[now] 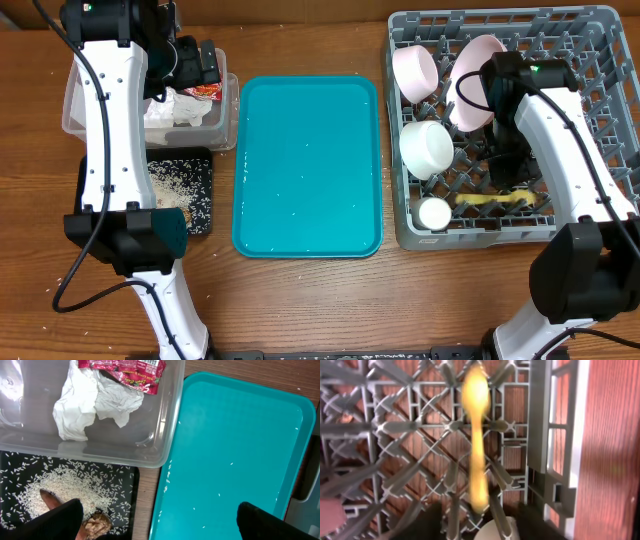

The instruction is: Sort waste into correct bins and load items into the dishwasher

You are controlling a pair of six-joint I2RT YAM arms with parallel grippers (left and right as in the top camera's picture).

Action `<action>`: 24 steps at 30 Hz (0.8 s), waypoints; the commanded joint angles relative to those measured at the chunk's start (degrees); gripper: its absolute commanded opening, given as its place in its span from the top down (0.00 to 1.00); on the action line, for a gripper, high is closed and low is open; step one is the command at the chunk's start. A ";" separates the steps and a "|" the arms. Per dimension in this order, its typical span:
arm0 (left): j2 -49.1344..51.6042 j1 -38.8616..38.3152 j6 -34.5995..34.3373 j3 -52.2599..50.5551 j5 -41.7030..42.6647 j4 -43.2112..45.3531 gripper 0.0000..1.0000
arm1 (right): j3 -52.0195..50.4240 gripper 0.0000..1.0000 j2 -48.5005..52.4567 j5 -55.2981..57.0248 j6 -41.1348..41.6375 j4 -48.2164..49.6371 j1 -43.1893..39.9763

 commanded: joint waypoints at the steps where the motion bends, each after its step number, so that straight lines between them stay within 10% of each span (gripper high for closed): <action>1: 0.50 -0.02 -0.57 -0.20 -0.55 0.07 0.00 | -0.15 0.46 -0.17 1.62 -3.93 1.79 0.00; 10: 0.50 -0.02 -0.57 -0.20 -0.55 0.07 0.00 | 7.58 0.53 -4.68 0.61 -29.27 1.46 0.39; 18: 0.50 -0.02 -0.57 -0.20 -0.55 0.07 0.00 | 11.87 0.00 -26.73 -7.85 -51.76 -6.16 2.38; 24: 0.50 -0.02 -0.57 -0.20 -0.55 0.07 0.00 | 11.78 0.00 -39.23 -8.02 -53.90 -8.04 2.38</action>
